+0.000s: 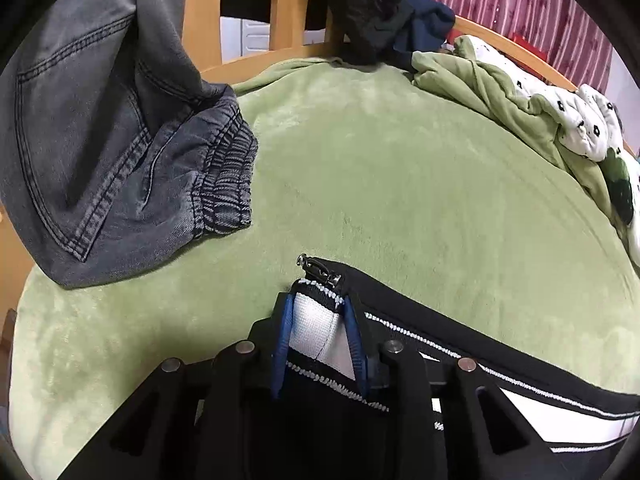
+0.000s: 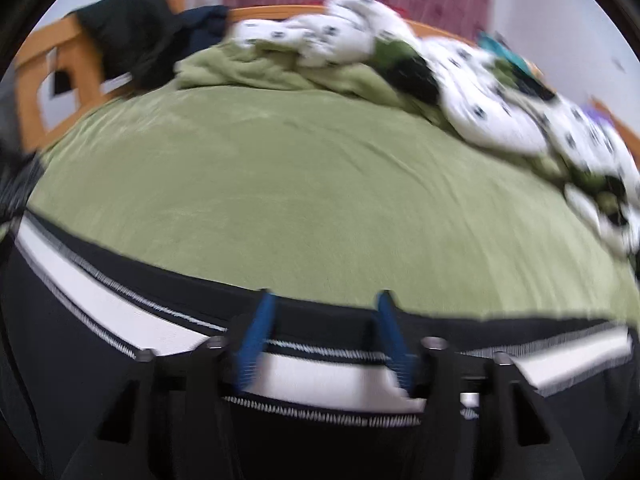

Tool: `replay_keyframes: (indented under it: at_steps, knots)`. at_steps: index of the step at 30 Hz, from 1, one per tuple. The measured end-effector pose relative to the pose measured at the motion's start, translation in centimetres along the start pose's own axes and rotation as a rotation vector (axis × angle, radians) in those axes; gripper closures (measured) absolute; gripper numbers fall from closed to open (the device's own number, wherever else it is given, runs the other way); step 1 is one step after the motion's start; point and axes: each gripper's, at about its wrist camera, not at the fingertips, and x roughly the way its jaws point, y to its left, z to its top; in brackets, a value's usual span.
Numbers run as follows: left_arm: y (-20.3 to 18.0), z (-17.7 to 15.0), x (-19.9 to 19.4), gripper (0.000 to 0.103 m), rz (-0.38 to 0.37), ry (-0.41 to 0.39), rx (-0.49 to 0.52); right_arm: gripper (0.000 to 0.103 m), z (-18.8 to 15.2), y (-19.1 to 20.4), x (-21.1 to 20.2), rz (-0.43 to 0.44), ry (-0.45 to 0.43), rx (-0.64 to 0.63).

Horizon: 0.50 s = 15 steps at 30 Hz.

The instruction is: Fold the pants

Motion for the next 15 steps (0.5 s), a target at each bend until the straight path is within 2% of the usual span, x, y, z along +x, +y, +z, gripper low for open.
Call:
replay_keyframes:
  at_steps: [3,5,7,8,9,10,12,14,15]
  knots:
    - [0.2,0.0,-0.1,0.073,-0.008,0.011,0.005,0.034,0.0,0.1,1.4,0.053,0.038,-0.035]
    - [0.6,0.1,0.0,0.065,-0.006,0.024,-0.009,0.034,-0.1,0.0,3.0,0.053,0.087,-0.021]
    - [1.0,0.1,0.1,0.065,-0.028,0.035,-0.029,0.037,-0.5,0.2,4.4,0.056,0.129,-0.030]
    - [1.1,0.1,0.1,0.065,-0.036,0.039,-0.035,0.056,-0.8,0.6,4.5,0.063,0.129,-0.049]
    - [1.3,0.2,0.1,0.065,-0.045,0.043,-0.044,0.085,-0.8,1.2,4.2,0.072,0.115,-0.077]
    - [1.5,0.2,0.1,0.065,-0.056,0.047,-0.057,0.095,-0.8,1.7,3.8,0.050,0.110,-0.107]
    - [1.8,0.3,0.0,0.065,-0.073,0.044,-0.081,0.098,-0.4,2.3,2.5,0.006,0.052,-0.114]
    - [2.0,0.4,-0.4,0.065,-0.087,0.034,-0.101,0.098,0.1,1.5,1.5,0.018,0.005,-0.063]
    - [2.0,0.5,-0.5,0.065,-0.087,0.028,-0.104,0.099,0.2,1.0,1.6,0.035,0.009,-0.027]
